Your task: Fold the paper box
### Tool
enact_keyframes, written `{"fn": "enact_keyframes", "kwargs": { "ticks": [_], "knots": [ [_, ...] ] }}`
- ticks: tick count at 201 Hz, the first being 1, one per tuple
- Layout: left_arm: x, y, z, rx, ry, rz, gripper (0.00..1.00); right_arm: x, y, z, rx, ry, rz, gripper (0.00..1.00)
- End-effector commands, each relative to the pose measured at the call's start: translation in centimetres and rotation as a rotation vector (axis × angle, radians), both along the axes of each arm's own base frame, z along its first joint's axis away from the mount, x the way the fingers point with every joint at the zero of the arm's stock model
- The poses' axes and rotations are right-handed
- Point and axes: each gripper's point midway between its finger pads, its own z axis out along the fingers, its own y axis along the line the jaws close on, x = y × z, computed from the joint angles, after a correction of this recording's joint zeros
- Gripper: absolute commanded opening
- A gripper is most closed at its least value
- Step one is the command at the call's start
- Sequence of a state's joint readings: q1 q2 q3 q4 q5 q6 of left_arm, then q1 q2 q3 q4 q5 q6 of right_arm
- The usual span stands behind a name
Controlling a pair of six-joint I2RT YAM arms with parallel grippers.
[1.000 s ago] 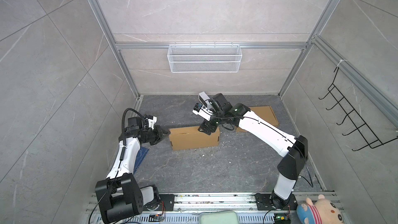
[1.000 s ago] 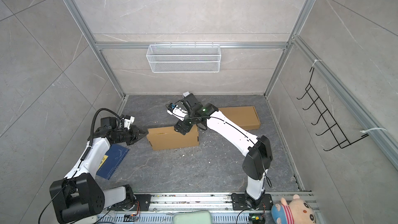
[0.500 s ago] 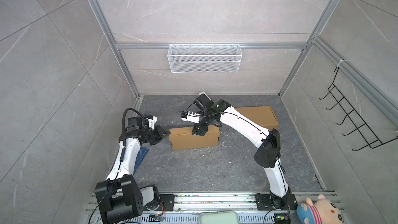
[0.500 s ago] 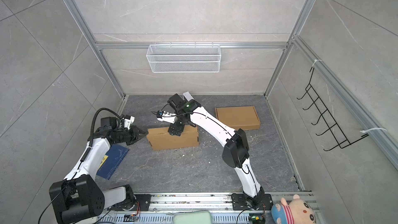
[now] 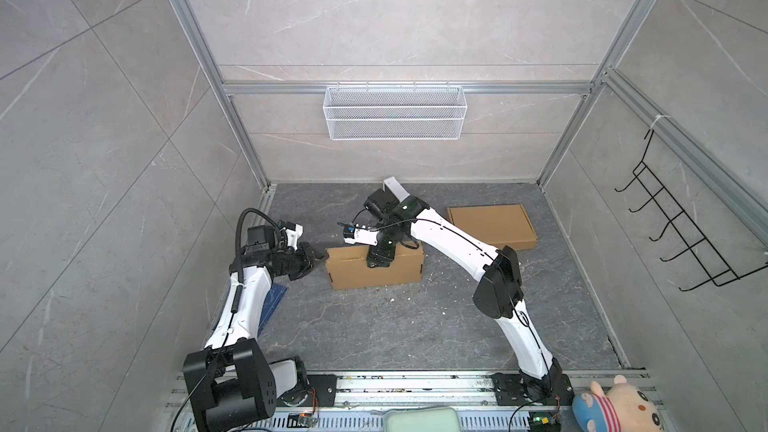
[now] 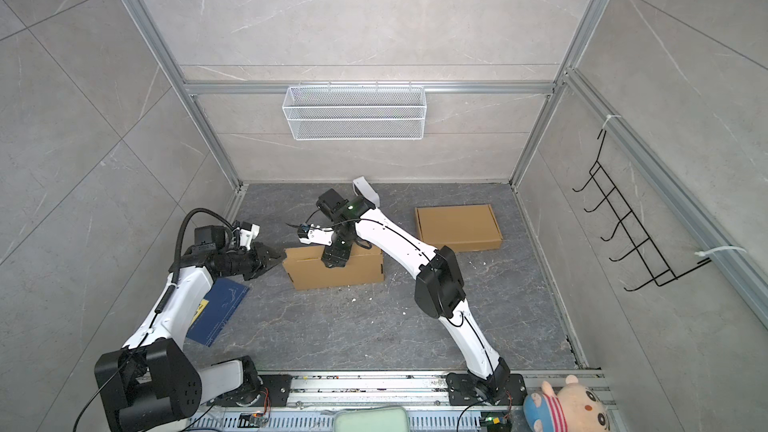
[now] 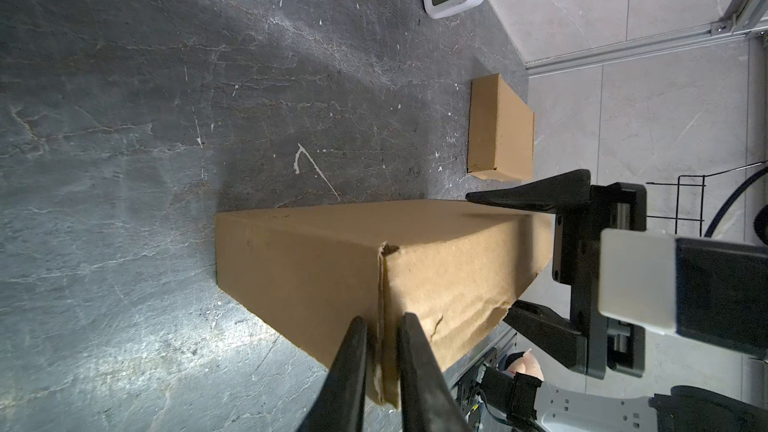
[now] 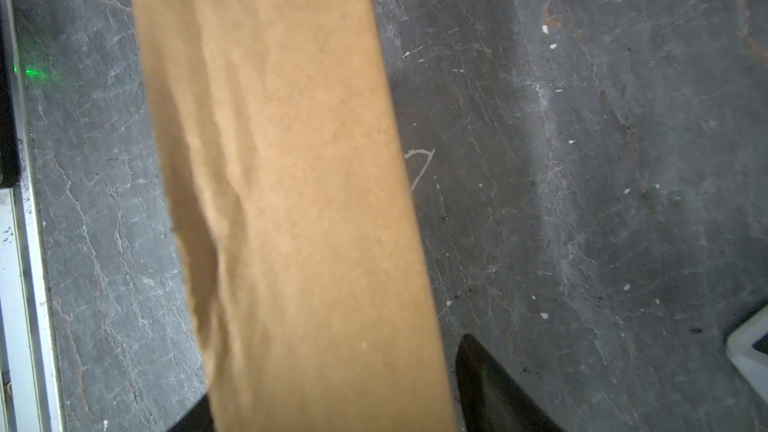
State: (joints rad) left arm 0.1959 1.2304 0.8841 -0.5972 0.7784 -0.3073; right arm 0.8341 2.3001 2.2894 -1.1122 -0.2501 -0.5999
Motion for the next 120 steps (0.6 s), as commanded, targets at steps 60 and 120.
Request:
{"fn": "enact_keyframes", "kwargs": {
  "ticks": [60,120],
  "knots": [
    [0.4,0.2,4.3,0.02,-0.101,0.021,0.42,0.0,0.0,1.4,-0.017,-0.101,0.031,0.5],
    [0.7,0.2,6.9,0.024,-0.158,0.02,0.49,0.4,-0.1,3.1,-0.001,-0.165,0.04,0.41]
  ]
}}
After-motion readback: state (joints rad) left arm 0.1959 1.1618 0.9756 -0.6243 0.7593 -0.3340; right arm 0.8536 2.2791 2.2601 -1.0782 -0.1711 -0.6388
